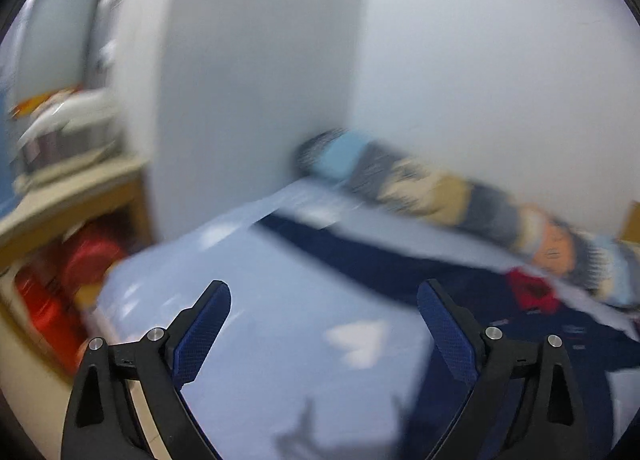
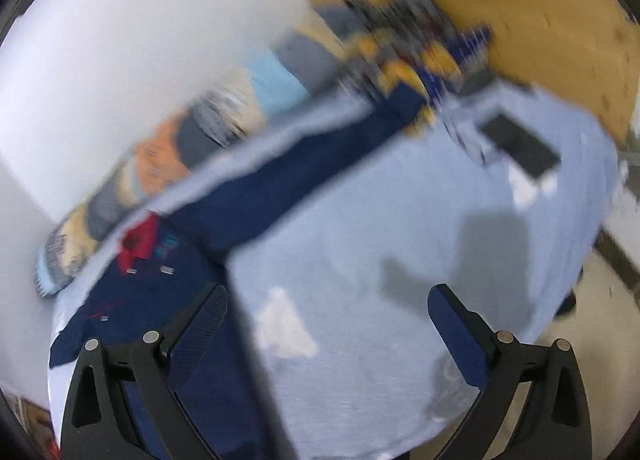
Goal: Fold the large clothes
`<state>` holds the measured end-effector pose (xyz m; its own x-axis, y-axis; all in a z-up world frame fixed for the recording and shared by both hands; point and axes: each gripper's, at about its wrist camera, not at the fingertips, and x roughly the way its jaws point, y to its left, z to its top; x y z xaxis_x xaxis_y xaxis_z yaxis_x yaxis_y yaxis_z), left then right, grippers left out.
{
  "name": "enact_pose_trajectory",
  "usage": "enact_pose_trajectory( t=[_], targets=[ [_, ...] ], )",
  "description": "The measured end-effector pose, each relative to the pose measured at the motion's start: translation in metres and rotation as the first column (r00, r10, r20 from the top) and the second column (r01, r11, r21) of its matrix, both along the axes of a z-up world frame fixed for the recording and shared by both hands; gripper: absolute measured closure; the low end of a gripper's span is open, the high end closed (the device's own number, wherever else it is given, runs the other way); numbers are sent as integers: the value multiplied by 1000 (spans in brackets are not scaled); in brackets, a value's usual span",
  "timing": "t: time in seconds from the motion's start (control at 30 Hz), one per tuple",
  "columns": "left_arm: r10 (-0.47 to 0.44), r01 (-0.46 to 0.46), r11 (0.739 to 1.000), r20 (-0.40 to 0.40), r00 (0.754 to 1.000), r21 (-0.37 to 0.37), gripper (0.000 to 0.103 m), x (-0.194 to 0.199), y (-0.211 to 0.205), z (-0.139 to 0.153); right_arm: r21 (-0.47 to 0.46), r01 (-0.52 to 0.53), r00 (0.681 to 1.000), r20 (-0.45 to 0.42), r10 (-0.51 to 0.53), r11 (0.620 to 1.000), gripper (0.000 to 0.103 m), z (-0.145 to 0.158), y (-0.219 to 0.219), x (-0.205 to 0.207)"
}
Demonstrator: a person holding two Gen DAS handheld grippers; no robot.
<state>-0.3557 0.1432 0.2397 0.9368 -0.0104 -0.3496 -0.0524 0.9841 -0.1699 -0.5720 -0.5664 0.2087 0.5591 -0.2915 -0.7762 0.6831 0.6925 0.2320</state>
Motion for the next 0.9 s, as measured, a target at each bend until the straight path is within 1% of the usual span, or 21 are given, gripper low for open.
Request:
enact_pose_trajectory(
  t=[0.03,0.07,0.13,0.17,0.23,0.3,0.33,0.4,0.43,0.5,0.53,0.57,0.6,0.63,0.67,0.7,0.73,0.77,0.8,0.87,0.9],
  targets=[
    [-53,53,998,32,998,22,5,-23,-17,12,-47,-38,999,35,40,998,1,15,19,-4],
    [-81,79,996,39,996,42,4,-26,-41,6,-71,-69,996,54,73,995,1,24,31,2],
    [-211,208,975,42,976,72,2,-68,-78,1,-113,-148,982,98,159,983,1,39,66,12],
    [-250,247,966,26,968,74,2,-76,-87,-4,-121,-186,973,113,200,975,1,40,79,14],
    [-312,311,948,-5,950,68,2,-113,-103,-26,-133,-285,946,124,301,949,1,37,111,19],
    [-358,363,928,-75,931,77,2,-160,-124,-55,-134,-358,920,120,373,924,1,27,141,25],
    [-354,362,928,-91,931,92,2,-177,-134,-62,-136,-408,900,110,423,903,1,15,163,28],
    [-332,348,927,-126,935,139,3,-233,-142,-96,-154,-459,876,85,475,875,1,-2,200,35],
    [-321,341,927,-137,937,155,3,-240,-158,-88,-182,-483,863,67,500,857,1,-14,220,35],
    [-317,340,913,-131,939,224,3,-283,-162,-104,-215,-505,851,37,523,836,1,-29,243,37],
    [-301,331,912,-154,941,242,3,-286,-161,-99,-223,-523,842,12,539,823,1,-37,252,41],
    [-301,341,913,-196,933,224,4,-293,-157,-87,-225,-534,838,-13,545,815,1,-43,258,46],
    [-328,369,910,-215,920,189,2,-310,-148,-87,-224,-543,834,-32,551,809,1,-47,264,50],
    [-324,366,910,-216,921,195,2,-329,-141,-89,-207,-551,830,-35,557,808,1,-50,266,57],
    [-312,359,909,-225,923,212,2,-334,-142,-81,-192,-560,824,-32,565,806,1,-54,267,58],
    [-315,373,899,-252,915,228,2,-346,-137,-73,-180,-562,824,-36,566,807,1,-56,269,62],
    [-325,394,888,-282,903,236,2,-369,-127,-83,-166,-562,825,-51,562,810,1,-60,270,67],
    [-314,392,887,-306,899,242,2,-355,-134,-65,-151,-567,823,-59,565,810,1,-64,272,70],
    [-306,395,882,-325,895,256,2,-358,-134,-56,-132,-573,820,-64,569,809,1,-68,274,74],
    [-322,419,875,-356,877,242,2,-379,-117,-54,-93,-596,803,-73,591,798,1,-75,276,79],
    [-319,417,876,-360,877,241,2,-395,-111,-52,-82,-600,800,-73,596,796,1,-78,277,80]
  ],
)
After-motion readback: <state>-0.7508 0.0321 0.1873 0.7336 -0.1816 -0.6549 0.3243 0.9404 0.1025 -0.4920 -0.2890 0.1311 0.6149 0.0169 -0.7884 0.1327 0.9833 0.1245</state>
